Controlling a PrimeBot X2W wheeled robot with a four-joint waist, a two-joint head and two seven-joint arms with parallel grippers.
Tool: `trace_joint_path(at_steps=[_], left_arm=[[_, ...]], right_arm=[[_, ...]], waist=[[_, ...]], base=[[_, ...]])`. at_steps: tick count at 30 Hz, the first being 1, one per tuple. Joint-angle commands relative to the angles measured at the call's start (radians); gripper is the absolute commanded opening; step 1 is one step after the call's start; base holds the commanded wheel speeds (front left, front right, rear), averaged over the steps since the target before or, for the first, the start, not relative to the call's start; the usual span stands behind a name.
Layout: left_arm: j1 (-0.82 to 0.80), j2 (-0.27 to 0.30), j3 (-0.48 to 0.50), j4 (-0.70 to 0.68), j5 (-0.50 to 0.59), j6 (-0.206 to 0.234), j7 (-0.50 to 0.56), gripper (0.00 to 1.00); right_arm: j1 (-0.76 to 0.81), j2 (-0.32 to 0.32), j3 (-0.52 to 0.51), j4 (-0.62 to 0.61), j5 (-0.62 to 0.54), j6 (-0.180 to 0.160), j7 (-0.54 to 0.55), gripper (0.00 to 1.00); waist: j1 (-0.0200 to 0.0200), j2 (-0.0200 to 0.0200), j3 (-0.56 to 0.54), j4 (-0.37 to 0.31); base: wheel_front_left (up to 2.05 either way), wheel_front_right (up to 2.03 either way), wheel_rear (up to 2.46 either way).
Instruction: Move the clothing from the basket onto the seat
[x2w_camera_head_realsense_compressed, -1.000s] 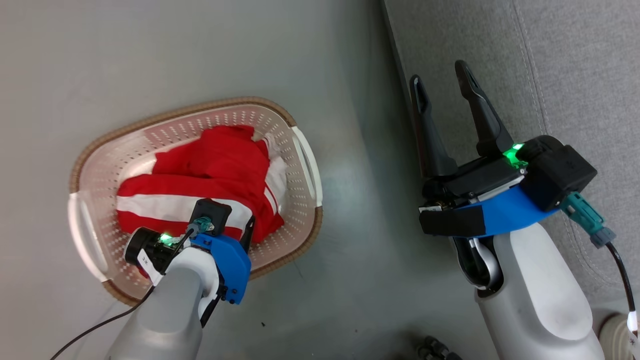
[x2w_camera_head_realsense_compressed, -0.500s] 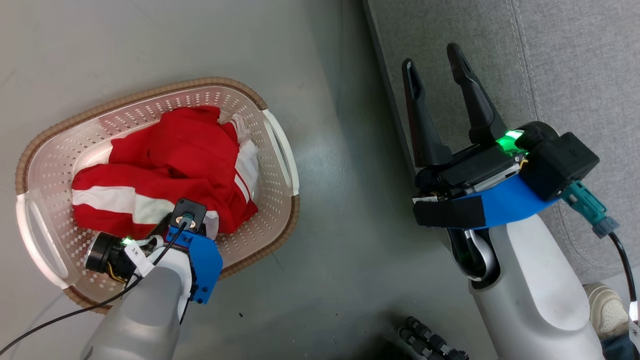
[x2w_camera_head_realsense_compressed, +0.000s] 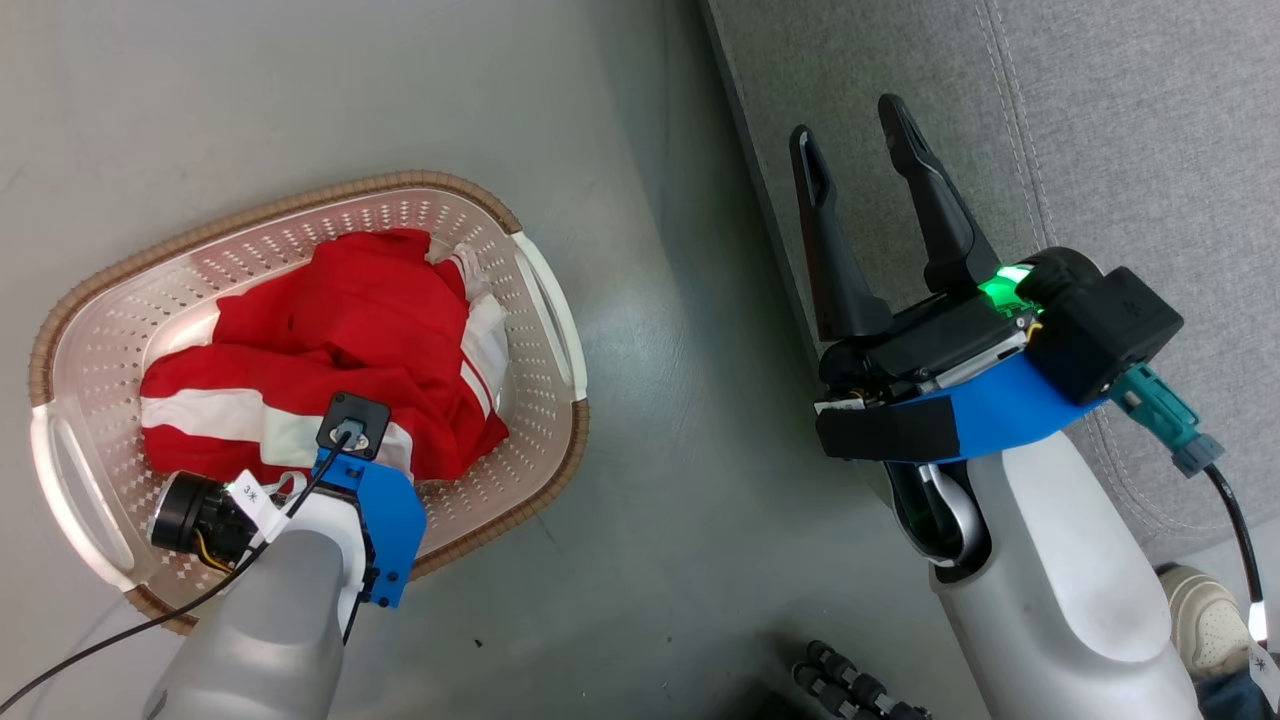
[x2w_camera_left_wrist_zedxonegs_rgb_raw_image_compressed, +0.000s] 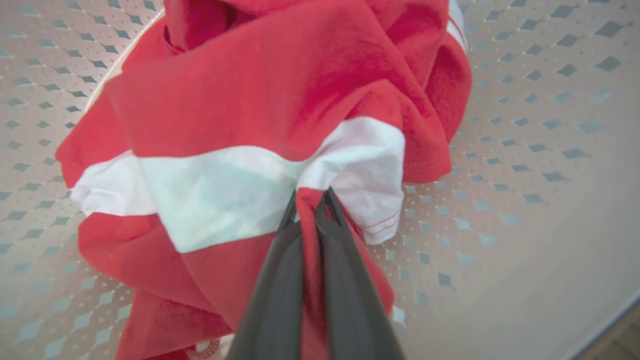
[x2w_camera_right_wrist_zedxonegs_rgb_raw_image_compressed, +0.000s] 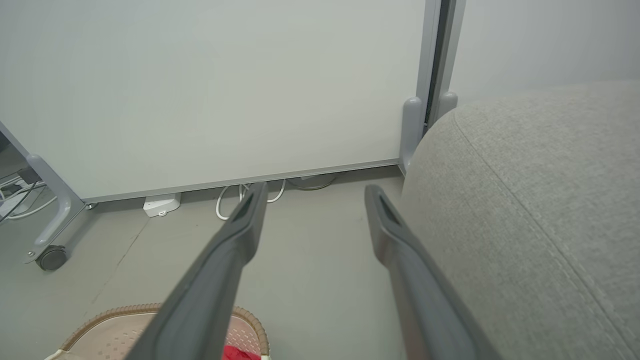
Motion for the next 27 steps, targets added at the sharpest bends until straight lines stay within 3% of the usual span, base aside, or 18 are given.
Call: trace_joint_path(at_steps=[1, 11, 20, 24, 27], left_arm=[[0.007, 0.006, 0.007, 0.004, -0.009, -0.004, -0.009, 0.00], [0.052, -0.010, 0.010, 0.009, -0.049, -0.035, -0.053, 0.00], [0.088, -0.051, -0.027, 0.000, -0.081, -0.082, -0.120, 0.00], [0.124, -0.055, -0.076, -0.085, -0.148, -0.131, -0.121, 0.00], [0.139, -0.055, -0.119, -0.139, -0.191, -0.142, -0.108, 0.00]], right_arm=[[-0.008, -0.001, 0.001, 0.004, -0.007, 0.000, -0.005, 1.00], [0.021, -0.001, -0.008, 0.047, -0.051, 0.000, -0.003, 1.00], [0.107, -0.002, -0.055, 0.167, -0.165, 0.000, -0.002, 1.00], [0.158, -0.001, -0.071, 0.207, -0.186, 0.000, 0.014, 1.00], [0.185, -0.001, -0.079, 0.214, -0.191, 0.000, 0.025, 1.00]], waist=[[0.0001, 0.0000, -0.006, 0.003], [0.0001, 0.0000, -0.099, 0.035], [0.0001, 0.0000, -0.344, 0.142], [0.0001, 0.0000, -0.464, 0.182], [0.0001, 0.0000, -0.516, 0.202]], base=[[0.00, 0.00, 0.00], [0.00, 0.00, 0.00], [0.00, 0.00, 0.00], [0.00, 0.00, 0.00], [0.00, 0.00, 0.00]])
